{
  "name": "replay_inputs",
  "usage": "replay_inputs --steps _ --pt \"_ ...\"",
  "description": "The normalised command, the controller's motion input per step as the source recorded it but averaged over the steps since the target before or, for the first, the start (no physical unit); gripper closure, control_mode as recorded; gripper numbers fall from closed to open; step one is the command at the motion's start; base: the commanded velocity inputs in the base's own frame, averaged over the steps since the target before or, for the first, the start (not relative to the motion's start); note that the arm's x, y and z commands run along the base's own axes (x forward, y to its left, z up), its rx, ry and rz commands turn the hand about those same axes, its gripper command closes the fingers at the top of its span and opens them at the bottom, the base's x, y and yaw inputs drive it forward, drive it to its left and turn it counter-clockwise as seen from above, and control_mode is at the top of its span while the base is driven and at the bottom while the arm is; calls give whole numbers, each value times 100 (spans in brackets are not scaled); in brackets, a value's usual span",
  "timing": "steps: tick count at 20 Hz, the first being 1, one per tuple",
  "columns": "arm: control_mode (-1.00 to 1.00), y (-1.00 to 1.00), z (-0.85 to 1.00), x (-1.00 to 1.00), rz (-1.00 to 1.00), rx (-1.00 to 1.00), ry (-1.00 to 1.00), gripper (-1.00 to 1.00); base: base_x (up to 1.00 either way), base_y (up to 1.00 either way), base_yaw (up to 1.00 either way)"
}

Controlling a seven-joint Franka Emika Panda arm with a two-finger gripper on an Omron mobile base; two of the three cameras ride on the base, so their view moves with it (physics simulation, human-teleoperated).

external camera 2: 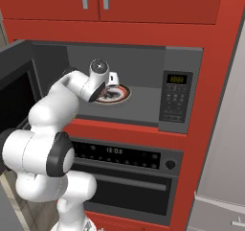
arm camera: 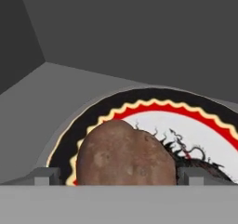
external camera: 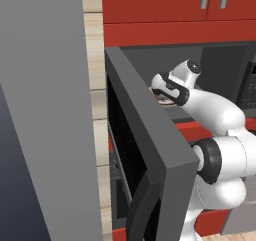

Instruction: Retrieve the reheated potato from the microwave, then place the potato, cheese, and condiment on the cutting board.

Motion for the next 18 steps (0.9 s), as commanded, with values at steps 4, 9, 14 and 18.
replay_inputs --steps 4,9,14,18 --pt "-100 0 -14 12 2 -4 0 -100 0 0 0" --pt "-100 0 -13 15 2 -4 0 -100 0 0 0" --pt "-100 0 -15 10 2 -4 0 -100 0 0 0" --pt "-100 0 -14 9 1 -3 0 -100 0 0 0"
